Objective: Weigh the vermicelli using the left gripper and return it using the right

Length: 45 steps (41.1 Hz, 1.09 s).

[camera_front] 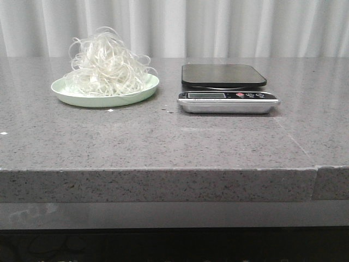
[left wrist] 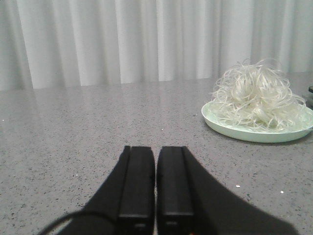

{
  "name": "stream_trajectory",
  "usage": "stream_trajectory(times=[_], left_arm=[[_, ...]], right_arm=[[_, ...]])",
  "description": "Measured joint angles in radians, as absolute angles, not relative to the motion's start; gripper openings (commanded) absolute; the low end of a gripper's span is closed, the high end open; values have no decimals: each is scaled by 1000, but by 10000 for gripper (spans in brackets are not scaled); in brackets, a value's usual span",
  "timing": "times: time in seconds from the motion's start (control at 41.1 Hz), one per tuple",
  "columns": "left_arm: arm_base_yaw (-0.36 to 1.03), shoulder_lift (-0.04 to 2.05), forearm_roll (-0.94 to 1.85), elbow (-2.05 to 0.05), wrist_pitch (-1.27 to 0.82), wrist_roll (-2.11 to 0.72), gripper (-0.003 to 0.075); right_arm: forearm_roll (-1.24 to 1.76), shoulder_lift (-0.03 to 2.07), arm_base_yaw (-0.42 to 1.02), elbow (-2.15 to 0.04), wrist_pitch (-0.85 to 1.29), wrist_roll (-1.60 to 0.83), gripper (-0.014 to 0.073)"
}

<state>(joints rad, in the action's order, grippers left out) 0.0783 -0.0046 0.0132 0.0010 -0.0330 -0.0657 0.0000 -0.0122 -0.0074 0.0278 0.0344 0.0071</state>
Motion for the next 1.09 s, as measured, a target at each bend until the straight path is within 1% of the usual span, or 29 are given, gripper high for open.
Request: stream_trajectory(times=[0.706, 0.924, 1.095], left_arm=[[78, -5, 13, 1, -19, -66, 141], [78, -5, 13, 1, -8, -66, 141], [78, -5, 13, -12, 17, -66, 141]], right_arm=[[0, -12, -7, 28, 34, 7, 162], [9, -12, -7, 28, -16, 7, 162], [26, -12, -7, -48, 10, 7, 162]])
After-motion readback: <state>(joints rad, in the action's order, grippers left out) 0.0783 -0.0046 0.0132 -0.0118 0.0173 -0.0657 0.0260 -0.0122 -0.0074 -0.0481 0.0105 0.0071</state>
